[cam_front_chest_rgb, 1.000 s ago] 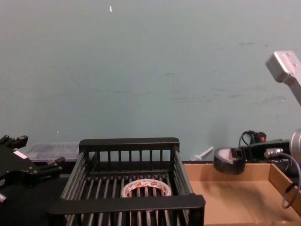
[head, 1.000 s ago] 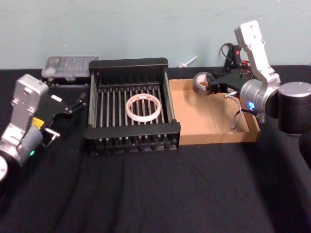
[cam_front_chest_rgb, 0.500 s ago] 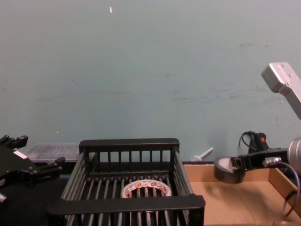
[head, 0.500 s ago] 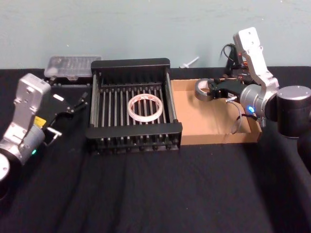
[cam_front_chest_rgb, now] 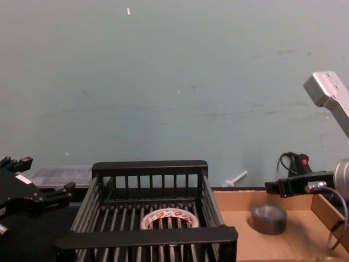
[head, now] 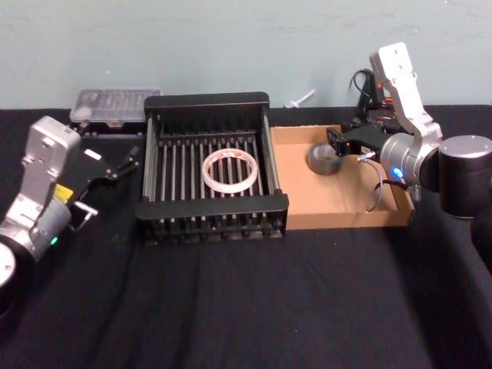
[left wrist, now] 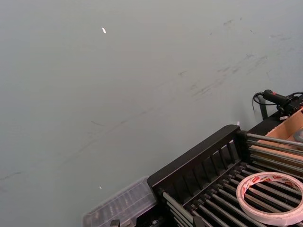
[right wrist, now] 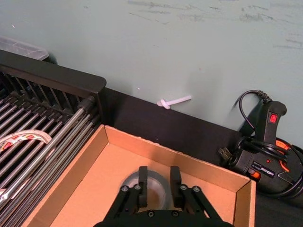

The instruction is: Pick up the white tape and place it into the black box , Pick up the silver tape and place it into the brown box.

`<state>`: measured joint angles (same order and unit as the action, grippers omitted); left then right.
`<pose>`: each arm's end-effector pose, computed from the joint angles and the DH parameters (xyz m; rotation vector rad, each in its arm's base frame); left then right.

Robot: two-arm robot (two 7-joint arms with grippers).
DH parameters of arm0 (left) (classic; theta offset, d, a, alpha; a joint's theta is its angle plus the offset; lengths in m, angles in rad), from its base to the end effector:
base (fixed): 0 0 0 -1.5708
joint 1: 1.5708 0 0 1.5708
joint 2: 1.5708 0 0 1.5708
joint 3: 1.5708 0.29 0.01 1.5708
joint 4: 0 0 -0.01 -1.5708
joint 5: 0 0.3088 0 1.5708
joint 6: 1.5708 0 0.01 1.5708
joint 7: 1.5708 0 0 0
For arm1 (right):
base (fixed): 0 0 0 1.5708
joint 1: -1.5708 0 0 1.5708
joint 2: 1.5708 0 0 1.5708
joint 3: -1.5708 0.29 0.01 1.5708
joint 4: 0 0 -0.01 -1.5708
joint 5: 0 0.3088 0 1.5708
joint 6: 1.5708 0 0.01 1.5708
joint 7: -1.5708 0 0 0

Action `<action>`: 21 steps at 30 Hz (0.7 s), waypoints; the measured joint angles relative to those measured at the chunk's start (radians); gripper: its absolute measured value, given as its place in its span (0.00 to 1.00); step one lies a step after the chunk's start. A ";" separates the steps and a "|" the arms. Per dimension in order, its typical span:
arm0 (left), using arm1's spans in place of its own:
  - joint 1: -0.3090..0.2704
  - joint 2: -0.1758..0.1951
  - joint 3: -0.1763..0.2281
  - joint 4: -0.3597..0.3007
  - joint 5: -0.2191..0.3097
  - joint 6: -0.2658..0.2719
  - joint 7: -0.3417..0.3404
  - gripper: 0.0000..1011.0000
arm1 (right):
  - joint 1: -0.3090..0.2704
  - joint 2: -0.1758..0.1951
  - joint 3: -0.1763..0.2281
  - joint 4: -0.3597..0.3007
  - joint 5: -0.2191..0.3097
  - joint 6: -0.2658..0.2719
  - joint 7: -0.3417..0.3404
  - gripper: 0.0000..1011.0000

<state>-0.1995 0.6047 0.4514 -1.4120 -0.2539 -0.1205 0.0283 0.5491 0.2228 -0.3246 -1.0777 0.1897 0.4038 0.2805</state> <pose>0.3581 0.0827 -0.3023 0.3045 -0.2850 1.2480 0.4700 -0.0112 -0.2537 -0.4182 0.2126 -1.1327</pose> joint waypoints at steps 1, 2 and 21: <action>0.000 0.000 0.000 0.000 0.000 0.000 0.000 0.99 | 0.000 0.000 0.000 0.000 0.000 0.000 0.000 0.28; 0.000 0.000 0.000 0.000 0.000 0.000 0.000 0.99 | 0.000 0.000 0.000 0.000 0.000 0.000 0.000 0.34; 0.000 0.000 0.000 0.000 0.000 0.000 0.000 0.99 | -0.001 0.001 0.000 -0.001 0.002 0.000 -0.001 0.91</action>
<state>-0.1995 0.6047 0.4514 -1.4120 -0.2539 -0.1205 0.0282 0.5484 0.2234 -0.3246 -1.0790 0.1922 0.4039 0.2793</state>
